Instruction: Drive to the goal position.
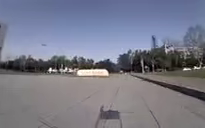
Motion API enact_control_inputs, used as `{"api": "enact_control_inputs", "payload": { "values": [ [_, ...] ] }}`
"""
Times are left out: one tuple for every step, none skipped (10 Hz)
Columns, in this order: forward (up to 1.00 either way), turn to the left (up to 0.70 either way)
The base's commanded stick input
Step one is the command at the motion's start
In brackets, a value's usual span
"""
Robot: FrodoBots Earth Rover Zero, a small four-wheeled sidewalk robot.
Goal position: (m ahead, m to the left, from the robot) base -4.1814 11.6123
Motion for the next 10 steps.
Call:
{"api": "enact_control_inputs", "payload": {
  "values": [
    [1.0, 0.03],
    [1.0, 0.03],
    [1.0, 0.03],
    [1.0, 0.03],
    [1.0, 0.03],
    [1.0, 0.03],
    [1.0, 0.03],
    [1.0, 0.03],
    [1.0, 0.03],
    [1.0, 0.03]
  ]
}}
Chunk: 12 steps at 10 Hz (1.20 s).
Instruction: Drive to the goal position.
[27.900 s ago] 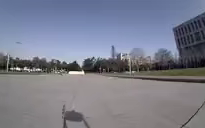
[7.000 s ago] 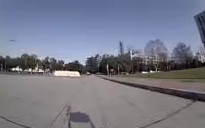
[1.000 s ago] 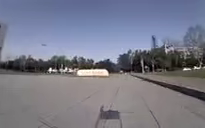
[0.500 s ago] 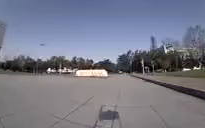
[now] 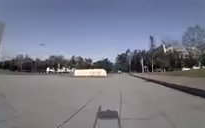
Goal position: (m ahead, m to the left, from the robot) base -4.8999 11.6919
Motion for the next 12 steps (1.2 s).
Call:
{"api": "enact_control_inputs", "payload": {
  "values": [
    [1.0, 0.03],
    [1.0, 0.03],
    [1.0, 0.03],
    [1.0, 0.03],
    [1.0, 0.03],
    [1.0, 0.03],
    [1.0, 0.03],
    [1.0, 0.03],
    [1.0, 0.03],
    [1.0, 0.03],
    [1.0, 0.03],
    [1.0, 0.03]
  ]
}}
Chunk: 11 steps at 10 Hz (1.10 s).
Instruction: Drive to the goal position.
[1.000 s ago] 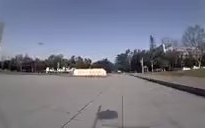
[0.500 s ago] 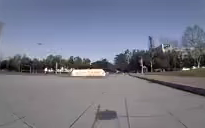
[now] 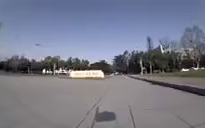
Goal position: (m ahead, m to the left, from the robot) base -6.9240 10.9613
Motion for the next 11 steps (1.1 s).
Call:
{"api": "enact_control_inputs", "payload": {
  "values": [
    [1.0, 0.03],
    [1.0, 0.03],
    [1.0, 0.03],
    [1.0, 0.03],
    [1.0, 0.03],
    [1.0, 0.03],
    [1.0, 0.03],
    [1.0, 0.03],
    [1.0, 0.03],
    [1.0, 0.03],
    [1.0, 0.03]
  ]
}}
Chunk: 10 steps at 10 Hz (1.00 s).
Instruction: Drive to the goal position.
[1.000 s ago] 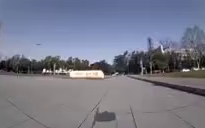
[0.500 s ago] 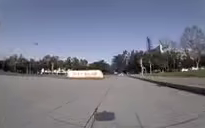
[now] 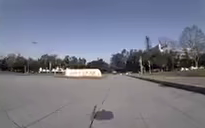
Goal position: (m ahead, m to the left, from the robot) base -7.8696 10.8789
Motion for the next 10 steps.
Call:
{"api": "enact_control_inputs", "payload": {
  "values": [
    [1.0, 0.03],
    [1.0, 0.03],
    [1.0, 0.03],
    [1.0, 0.03],
    [1.0, 0.03],
    [1.0, 0.03],
    [1.0, 0.03],
    [1.0, 0.03],
    [1.0, 0.03],
    [1.0, 0.03]
  ]
}}
